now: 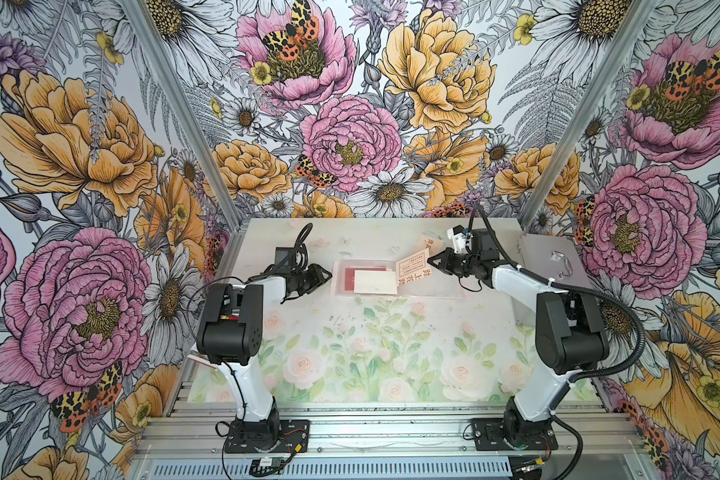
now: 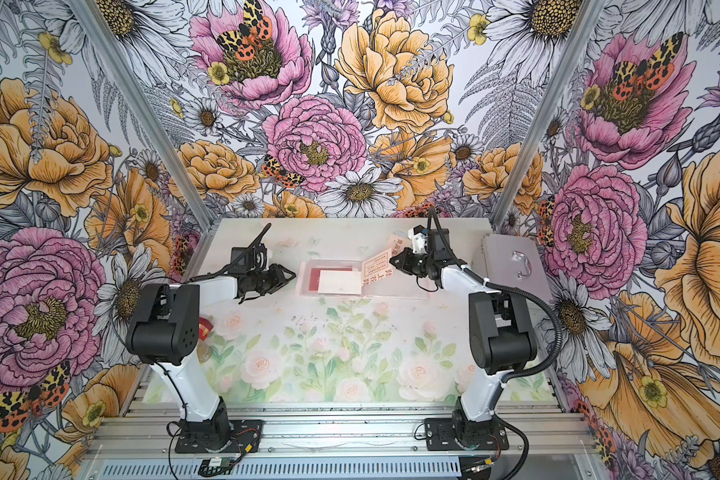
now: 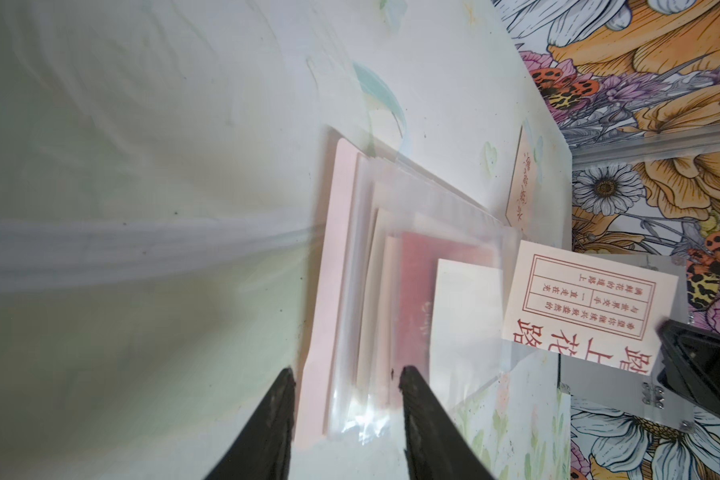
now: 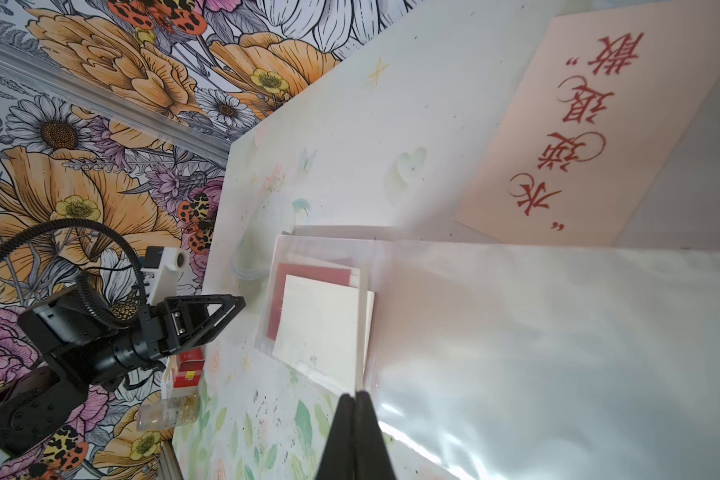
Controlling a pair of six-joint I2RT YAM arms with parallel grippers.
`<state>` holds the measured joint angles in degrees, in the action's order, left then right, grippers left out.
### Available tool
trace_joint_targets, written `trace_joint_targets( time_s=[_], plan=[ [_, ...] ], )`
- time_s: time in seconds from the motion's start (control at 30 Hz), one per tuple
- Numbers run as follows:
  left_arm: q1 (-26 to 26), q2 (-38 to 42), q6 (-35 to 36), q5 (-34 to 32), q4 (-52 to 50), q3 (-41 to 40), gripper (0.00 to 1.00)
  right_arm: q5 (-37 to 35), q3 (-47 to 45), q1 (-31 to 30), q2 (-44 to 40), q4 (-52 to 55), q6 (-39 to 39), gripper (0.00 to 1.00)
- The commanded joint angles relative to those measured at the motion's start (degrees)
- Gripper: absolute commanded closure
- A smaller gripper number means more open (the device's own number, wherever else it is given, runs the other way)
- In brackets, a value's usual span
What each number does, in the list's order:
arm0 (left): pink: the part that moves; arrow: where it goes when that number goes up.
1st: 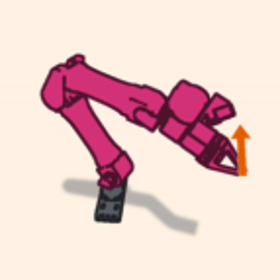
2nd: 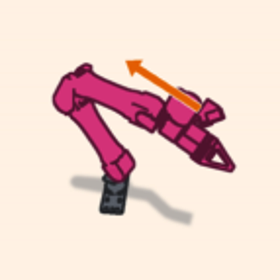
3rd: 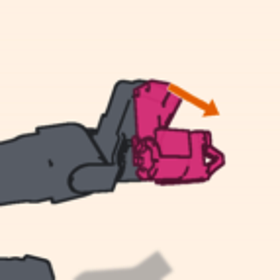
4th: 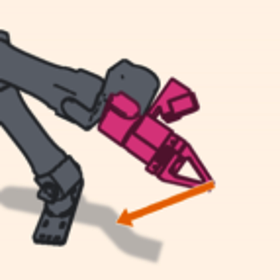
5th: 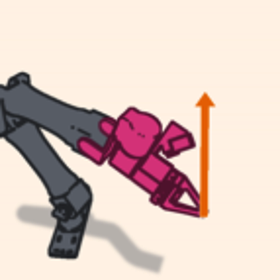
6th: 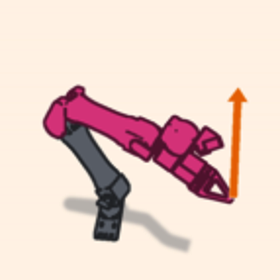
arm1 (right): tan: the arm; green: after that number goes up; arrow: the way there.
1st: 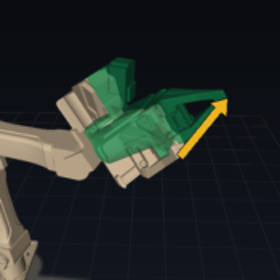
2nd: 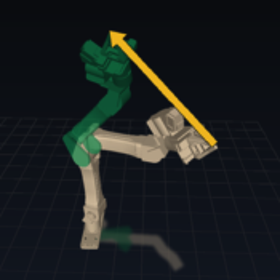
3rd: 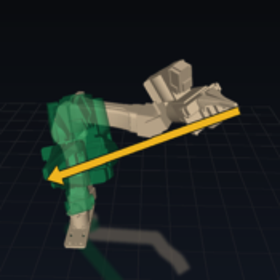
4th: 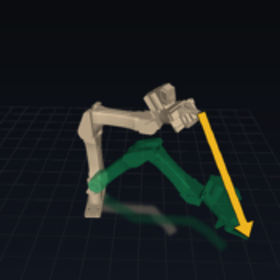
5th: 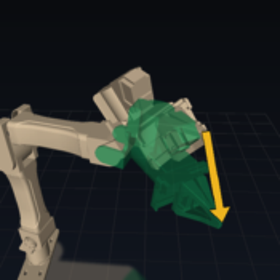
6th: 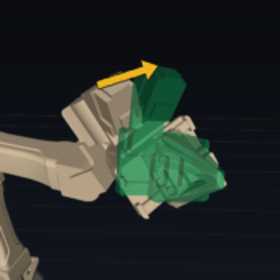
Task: Place the photos into the photo albums
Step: Insert the photo into the photo album.
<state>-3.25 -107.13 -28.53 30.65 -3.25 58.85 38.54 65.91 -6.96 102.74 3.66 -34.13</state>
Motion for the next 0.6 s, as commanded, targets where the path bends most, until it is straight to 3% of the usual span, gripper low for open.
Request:
trace_joint_targets(
  time_s=[0.0, 0.57],
  plan=[
    [-0.5, -0.8, 1.2, 1.2, 0.0, 1.2, 0.57, 0.7, -0.1, -0.5, 1.7, -3.8, -1.0, 1.00],
    [-1.9, -2.8, 1.2, 1.4, 0.0, 2.2, 0.56, -3.0, -4.6, -1.2, 3.4, -2.0, -3.0, 1.00]
  ],
)
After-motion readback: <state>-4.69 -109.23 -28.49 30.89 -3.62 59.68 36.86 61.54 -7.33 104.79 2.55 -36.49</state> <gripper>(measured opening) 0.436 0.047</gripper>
